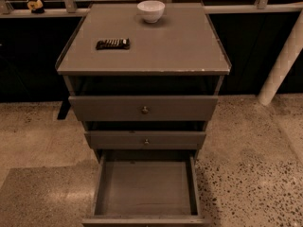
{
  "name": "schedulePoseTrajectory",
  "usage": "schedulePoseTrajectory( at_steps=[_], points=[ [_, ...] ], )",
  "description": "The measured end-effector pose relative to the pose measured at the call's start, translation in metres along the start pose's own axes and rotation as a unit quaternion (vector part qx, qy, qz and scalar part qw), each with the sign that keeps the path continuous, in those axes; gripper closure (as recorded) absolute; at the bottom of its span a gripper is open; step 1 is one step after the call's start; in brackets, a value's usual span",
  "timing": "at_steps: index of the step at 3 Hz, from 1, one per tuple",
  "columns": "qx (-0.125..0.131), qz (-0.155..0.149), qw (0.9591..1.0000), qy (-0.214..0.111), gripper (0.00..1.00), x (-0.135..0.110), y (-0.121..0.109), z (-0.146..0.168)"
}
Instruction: Pick sponge from bottom drawer and place on counter
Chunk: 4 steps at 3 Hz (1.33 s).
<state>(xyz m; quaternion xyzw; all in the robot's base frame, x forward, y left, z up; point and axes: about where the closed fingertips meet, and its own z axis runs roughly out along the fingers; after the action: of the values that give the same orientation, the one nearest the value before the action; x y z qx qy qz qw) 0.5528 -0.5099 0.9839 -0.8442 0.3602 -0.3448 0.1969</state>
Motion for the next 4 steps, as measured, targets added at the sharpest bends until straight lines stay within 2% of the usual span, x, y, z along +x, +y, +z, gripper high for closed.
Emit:
schedulePoseTrajectory(
  at_steps=[1, 2, 3, 4],
  points=[
    [0.004, -0.098, 0.9949, 0.021, 1.0, -0.004, -0.05, 0.005],
    [0.013, -0.225, 0.9732, 0.046, 1.0, -0.031, -0.135, 0.029],
    [0.027, -0.297, 0.9538, 0.041, 1.0, -0.078, -0.22, 0.064],
    [0.054, -0.268, 0.9617, 0.01, 1.0, -0.101, -0.249, 0.083]
  ],
)
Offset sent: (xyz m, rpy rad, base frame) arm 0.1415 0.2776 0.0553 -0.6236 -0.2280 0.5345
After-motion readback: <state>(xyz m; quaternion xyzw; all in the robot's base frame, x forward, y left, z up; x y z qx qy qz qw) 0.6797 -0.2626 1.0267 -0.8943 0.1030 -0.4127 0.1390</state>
